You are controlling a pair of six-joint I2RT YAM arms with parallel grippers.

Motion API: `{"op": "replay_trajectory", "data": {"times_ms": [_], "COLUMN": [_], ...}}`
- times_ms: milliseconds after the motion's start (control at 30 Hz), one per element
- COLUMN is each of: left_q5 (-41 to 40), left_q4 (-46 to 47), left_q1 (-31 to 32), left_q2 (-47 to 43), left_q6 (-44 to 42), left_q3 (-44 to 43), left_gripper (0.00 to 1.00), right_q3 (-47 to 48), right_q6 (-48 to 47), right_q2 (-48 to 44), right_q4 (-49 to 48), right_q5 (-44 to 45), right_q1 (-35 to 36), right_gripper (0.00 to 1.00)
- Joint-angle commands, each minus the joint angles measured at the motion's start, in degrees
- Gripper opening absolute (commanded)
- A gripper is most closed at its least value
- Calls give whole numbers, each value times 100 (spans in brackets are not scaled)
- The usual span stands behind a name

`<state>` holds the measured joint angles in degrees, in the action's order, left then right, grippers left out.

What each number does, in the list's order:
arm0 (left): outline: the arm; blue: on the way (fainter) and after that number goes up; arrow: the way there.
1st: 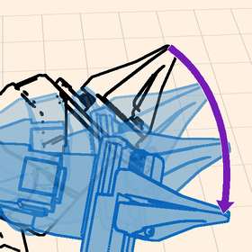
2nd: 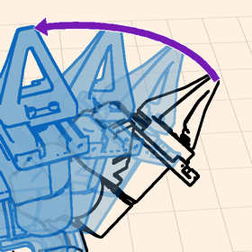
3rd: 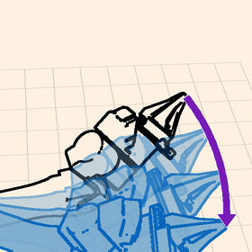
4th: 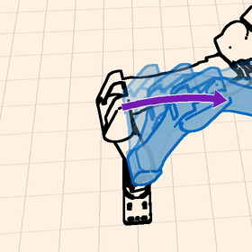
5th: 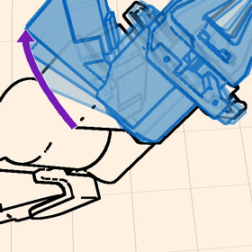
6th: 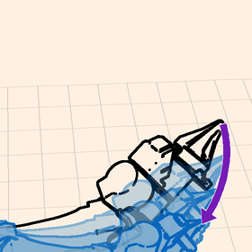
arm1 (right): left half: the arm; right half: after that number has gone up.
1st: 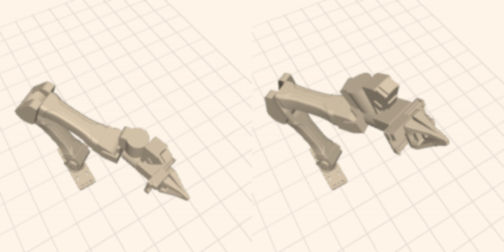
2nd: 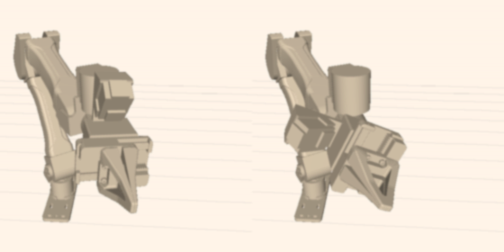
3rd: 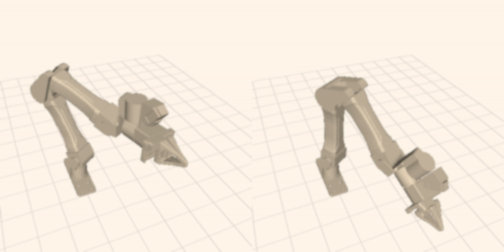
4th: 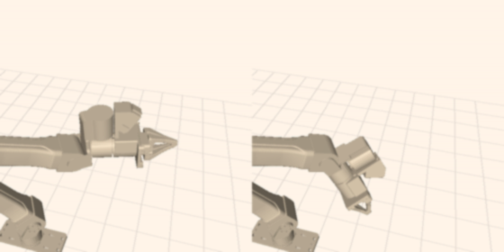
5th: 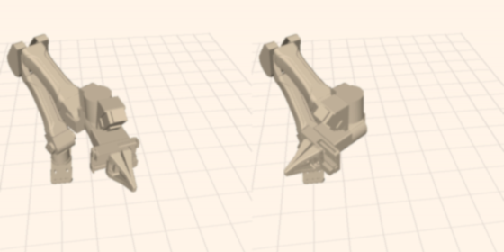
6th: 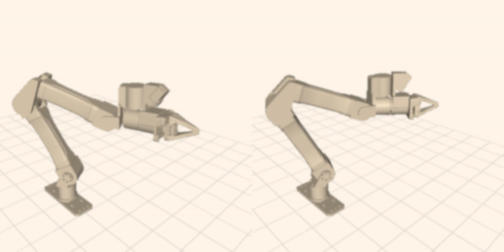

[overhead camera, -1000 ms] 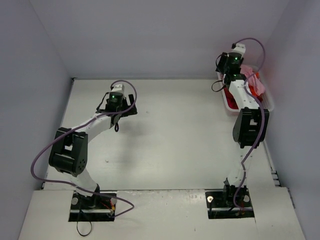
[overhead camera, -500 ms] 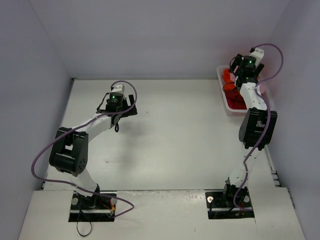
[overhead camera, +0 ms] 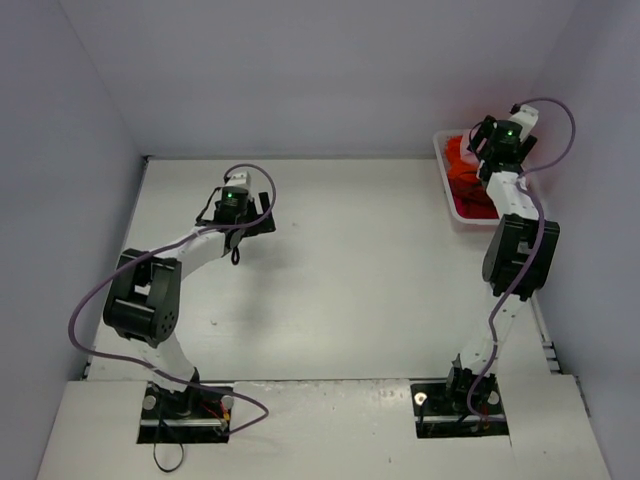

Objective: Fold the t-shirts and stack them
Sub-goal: Move the tshirt to the center of the board

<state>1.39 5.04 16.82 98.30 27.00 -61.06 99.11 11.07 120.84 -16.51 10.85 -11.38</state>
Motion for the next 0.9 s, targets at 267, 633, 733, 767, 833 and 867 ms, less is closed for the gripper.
{"op": "replay_trajectory", "data": {"times_ms": [267, 633, 733, 767, 833, 867], "left_q5": [-60, -86, -69, -60, -42, -42], "left_q4": [428, 419, 445, 445, 454, 454], "left_q1": [6, 6, 6, 6, 6, 6], "left_q2": [-48, -13, 14, 22, 31, 49], "left_q6": [-20, -29, -20, -11, -11, -2], "left_q3": [-222, -196, -196, -196, -196, -196], "left_gripper": [83, 83, 83, 83, 82, 83], "right_q3": [-93, -226, -226, -225, -173, -155], "right_q6": [80, 88, 115, 123, 123, 115], "right_q2": [238, 291, 256, 239, 212, 177], "right_q4": [-669, -783, -783, -783, -775, -774], "right_q5": [-206, -382, -505, -523, -566, -593], "right_q1": [-110, -128, -102, -102, -49, -31], "right_gripper": [81, 38, 18, 10, 3, 0]}}
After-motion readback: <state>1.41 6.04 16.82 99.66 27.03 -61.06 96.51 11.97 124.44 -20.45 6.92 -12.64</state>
